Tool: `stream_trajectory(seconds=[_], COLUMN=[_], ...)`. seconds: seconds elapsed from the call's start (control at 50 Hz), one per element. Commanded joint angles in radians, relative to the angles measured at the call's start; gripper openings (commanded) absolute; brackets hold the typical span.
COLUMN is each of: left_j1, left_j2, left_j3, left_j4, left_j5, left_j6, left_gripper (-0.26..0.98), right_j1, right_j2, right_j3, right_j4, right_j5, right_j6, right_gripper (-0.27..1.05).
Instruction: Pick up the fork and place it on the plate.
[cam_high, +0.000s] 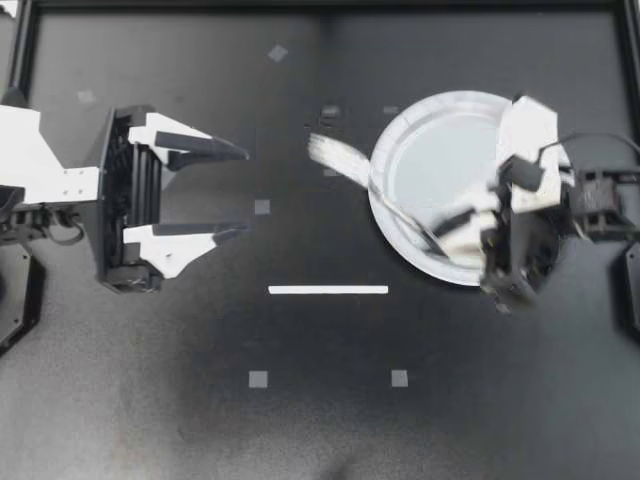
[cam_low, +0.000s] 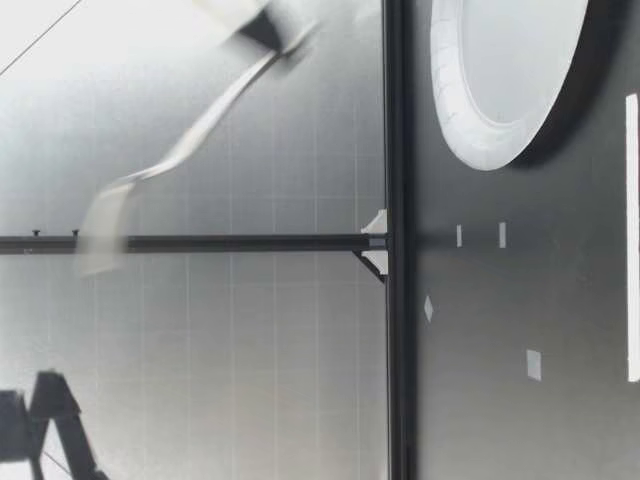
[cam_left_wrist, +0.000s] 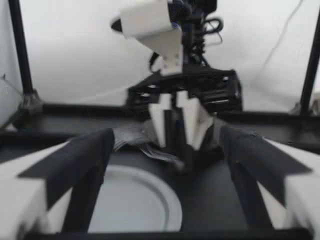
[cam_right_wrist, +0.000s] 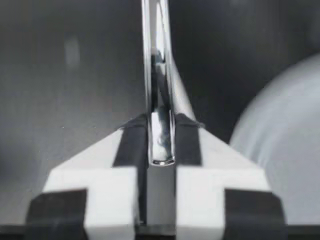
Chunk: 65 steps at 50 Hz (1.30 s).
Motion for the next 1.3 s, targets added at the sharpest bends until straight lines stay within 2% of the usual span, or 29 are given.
stream_trajectory(seconds=[0.0, 0.18, 0.46, 0.66, 1.28], left_j1=[0.002, 0.002, 0.002, 0.002, 0.002], left_j2=[-0.025, -0.023, -0.021, -0.021, -0.032], left_j3=[-0.002, 0.008, 0.018, 0.023, 0.052], left_j4=[0.002, 0.002, 0.002, 0.002, 0.002], left_j5=[0.009, 0.009, 0.009, 0.009, 0.008], left_j6=[-0.002, -0.005, -0.003, -0.002, 0.011], left_gripper=[0.85, 0.85, 0.85, 0.85, 0.85], right_j1=[0.035, 0.08, 0.218, 0.261, 0.268], right_j2=[-0.028, -0.067, -0.127, -0.098, 0.038], right_j3=[-0.003, 0.091, 0.172, 0.186, 0.196], right_j4=[0.031, 0.0, -0.04, -0.034, 0.038], right_j5=[0.164, 0.264, 0.359, 0.422, 0.466], right_j6=[0.101, 0.446, 0.742, 0.818, 0.836], right_gripper=[-0.16, -0.16, -0.16, -0.16, -0.16])
